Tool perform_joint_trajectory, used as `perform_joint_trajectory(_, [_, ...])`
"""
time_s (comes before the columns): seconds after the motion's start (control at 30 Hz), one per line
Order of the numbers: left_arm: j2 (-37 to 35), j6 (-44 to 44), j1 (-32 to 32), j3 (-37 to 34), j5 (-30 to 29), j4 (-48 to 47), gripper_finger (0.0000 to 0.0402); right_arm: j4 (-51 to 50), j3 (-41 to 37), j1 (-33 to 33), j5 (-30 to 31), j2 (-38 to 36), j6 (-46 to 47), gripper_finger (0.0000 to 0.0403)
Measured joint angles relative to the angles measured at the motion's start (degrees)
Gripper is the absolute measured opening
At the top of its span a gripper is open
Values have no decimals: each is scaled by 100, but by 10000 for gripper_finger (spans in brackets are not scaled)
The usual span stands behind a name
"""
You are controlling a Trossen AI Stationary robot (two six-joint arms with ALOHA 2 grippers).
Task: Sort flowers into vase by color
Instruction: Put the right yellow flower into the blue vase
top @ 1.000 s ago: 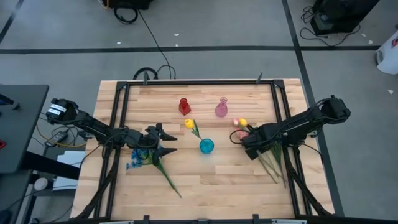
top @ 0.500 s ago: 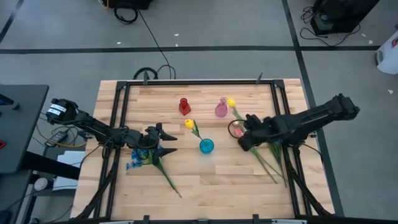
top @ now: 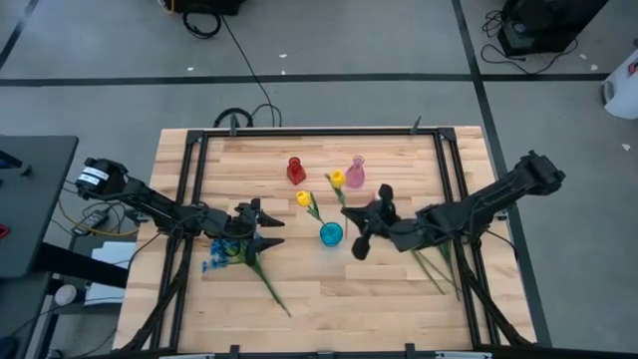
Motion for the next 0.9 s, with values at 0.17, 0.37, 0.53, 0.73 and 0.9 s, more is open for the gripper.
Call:
perform_joint_trajectory(0.17, [0,20,-1,0,1,-3,250,903,0,-82,94,401,-625,19])
perform_joint_trajectory(0.37, [-2,26,-1,0,5,1,250,1188,0,-129,252,536,-892,19])
perform_joint_trajectory(0.53, [-4,34,-1,0,7,17,250,1363,-2,-169,186,727,-893,19])
perform_joint_trajectory(0.73, [-4,35,-1,2,9,11,250,1703,-2,-200,97,1154,-870,19])
perform_joint_trajectory(0.9, [-4,35,-1,2,11,9,250,1774,-2,-197,109,1345,-715,21])
